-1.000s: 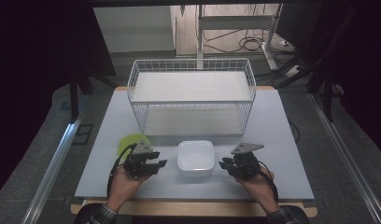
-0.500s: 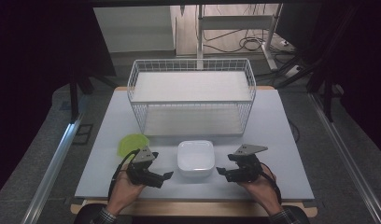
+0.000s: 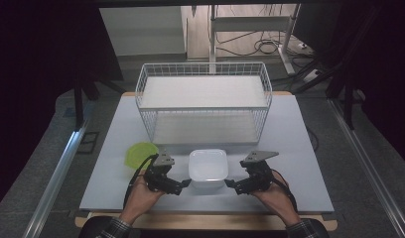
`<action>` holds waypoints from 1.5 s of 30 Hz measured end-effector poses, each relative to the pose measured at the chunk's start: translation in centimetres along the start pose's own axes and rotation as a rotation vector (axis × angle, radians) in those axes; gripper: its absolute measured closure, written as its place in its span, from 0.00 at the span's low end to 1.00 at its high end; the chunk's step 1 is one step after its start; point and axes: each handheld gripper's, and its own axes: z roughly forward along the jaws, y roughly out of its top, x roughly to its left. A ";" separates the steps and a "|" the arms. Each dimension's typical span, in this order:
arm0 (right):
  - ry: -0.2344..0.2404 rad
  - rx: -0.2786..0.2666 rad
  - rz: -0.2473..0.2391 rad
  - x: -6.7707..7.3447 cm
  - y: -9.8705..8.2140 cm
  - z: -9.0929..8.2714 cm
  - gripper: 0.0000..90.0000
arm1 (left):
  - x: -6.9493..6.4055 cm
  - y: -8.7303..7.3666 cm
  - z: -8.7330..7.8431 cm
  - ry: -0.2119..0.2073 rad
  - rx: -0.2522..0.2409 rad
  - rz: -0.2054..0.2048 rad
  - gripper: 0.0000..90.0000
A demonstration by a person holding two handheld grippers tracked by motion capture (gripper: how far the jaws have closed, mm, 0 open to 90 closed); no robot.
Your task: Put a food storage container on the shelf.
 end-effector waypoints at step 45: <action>-0.004 -0.020 0.233 0.1 2.2 -0.4 0.77 | -1.3 1.9 0.0 -0.030 -0.032 -0.152 0.71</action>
